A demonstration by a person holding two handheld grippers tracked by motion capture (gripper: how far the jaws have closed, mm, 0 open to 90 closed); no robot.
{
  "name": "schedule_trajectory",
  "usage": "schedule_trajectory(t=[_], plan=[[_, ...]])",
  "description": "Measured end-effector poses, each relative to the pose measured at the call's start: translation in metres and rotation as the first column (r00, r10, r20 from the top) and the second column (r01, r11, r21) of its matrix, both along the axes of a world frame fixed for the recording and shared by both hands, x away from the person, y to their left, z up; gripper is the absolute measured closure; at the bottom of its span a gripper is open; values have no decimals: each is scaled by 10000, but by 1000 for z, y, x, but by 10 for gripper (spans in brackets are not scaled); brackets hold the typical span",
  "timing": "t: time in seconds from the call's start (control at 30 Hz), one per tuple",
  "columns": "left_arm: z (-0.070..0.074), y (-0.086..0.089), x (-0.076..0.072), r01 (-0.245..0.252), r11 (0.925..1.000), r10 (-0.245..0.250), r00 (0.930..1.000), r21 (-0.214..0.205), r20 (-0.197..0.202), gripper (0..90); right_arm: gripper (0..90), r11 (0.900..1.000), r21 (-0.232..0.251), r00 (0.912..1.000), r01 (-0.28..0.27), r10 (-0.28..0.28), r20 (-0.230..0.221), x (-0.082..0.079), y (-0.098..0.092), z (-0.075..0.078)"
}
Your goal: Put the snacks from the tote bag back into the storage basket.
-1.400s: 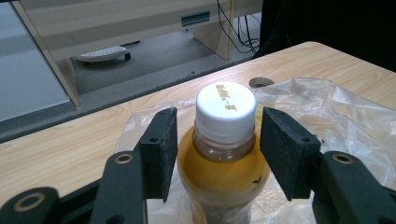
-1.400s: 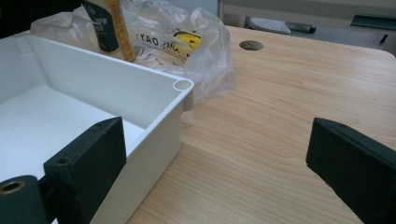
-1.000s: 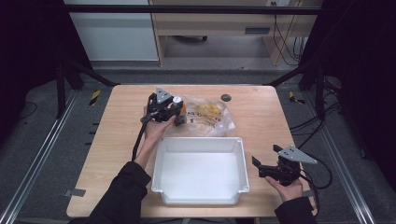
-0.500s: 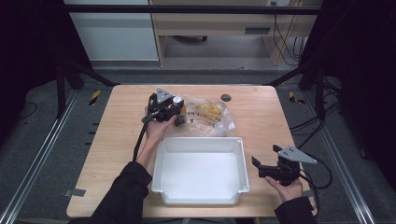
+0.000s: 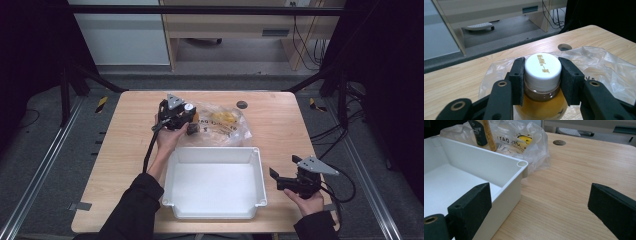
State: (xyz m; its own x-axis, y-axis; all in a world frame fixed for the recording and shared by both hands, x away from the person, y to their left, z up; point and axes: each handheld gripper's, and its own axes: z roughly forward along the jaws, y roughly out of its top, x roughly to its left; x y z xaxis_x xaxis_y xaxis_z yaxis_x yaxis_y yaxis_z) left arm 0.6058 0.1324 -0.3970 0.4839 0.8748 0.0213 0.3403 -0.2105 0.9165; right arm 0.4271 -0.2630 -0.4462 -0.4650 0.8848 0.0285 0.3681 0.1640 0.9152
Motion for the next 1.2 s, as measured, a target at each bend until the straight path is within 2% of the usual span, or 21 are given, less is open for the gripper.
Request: schedule_trajectory(t=[0.2, 0.5, 0.77, 1.2], plan=[[3, 4, -1, -103, 9999, 103, 9999, 3, -80, 589, 54, 10000, -17, 10000, 8, -8, 9, 0, 0, 0], [12, 9, -6, -131, 9995, 135, 9998, -301, 140, 590, 54, 10000, -9, 10000, 10, -10, -21, 0, 0, 0], [32, 7, -13, 58, 9994, -45, 9992, -329, 402, 590, 54, 10000, -3, 10000, 12, -12, 6, 0, 0, 0], [54, 6, -23, 227, 9990, -194, 9965, -389, 817, 590, 54, 10000, 70, 10000, 21, -21, 10, 0, 0, 1]])
